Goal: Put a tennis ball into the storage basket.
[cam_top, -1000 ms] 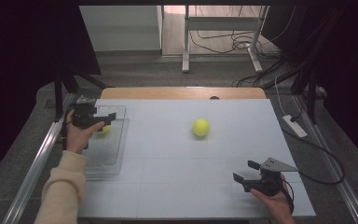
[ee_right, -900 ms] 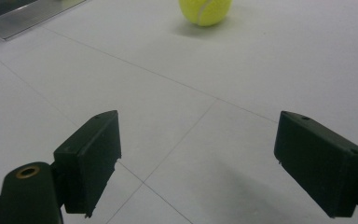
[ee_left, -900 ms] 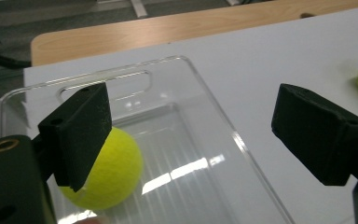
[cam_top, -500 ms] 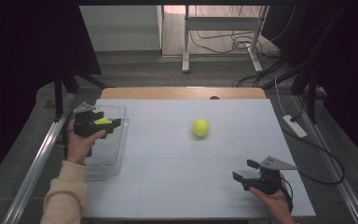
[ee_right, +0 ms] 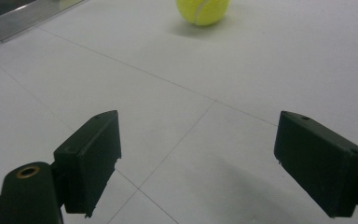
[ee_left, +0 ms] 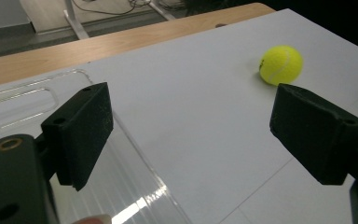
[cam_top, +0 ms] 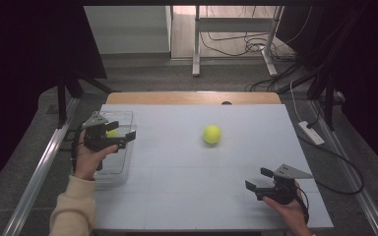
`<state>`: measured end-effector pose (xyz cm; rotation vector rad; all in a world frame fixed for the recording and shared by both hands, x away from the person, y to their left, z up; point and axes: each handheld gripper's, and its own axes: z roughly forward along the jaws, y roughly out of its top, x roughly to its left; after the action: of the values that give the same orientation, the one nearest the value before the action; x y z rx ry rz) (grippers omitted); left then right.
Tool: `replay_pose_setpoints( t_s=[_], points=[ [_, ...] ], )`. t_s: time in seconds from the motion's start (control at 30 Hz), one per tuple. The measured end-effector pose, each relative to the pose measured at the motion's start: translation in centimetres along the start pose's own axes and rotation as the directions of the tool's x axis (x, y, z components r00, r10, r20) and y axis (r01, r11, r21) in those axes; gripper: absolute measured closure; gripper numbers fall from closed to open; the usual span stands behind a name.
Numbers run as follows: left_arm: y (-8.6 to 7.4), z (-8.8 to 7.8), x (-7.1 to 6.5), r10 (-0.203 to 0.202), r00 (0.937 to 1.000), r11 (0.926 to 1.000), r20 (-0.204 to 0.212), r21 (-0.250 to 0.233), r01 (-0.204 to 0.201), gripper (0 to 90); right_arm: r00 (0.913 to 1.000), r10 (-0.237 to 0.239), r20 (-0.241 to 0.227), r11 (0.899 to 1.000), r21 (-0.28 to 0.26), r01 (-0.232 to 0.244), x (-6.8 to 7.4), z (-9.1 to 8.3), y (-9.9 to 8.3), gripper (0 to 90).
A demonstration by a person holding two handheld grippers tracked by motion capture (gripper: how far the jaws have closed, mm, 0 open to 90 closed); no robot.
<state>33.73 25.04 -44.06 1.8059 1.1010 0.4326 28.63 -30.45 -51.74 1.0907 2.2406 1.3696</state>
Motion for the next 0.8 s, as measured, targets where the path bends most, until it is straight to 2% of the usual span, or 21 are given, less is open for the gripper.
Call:
replay_pose_setpoints(
  t_s=[0.37,0.63,0.8],
  points=[
    [0.4,0.3,-2.4,0.063,0.9975,0.998,0.031,-0.01,-0.063,14.3,1.0,-0.002,-0.001,1.0,-0.004,0.002,0.0,-0.4,-0.2,14.8],
    [0.7,0.7,-3.7,0.101,0.9933,0.9948,0.056,-0.017,-0.1,14.2,1.0,-0.005,0.005,1.0,-0.004,0.005,0.1,-0.6,-0.3,14.8],
    [0.9,0.8,-4.2,0.112,0.9906,0.9935,0.078,-0.027,-0.11,14.2,0.9999,-0.008,0.008,1.0,-0.002,0.008,0.2,-0.7,-0.4,14.8]
  ],
)
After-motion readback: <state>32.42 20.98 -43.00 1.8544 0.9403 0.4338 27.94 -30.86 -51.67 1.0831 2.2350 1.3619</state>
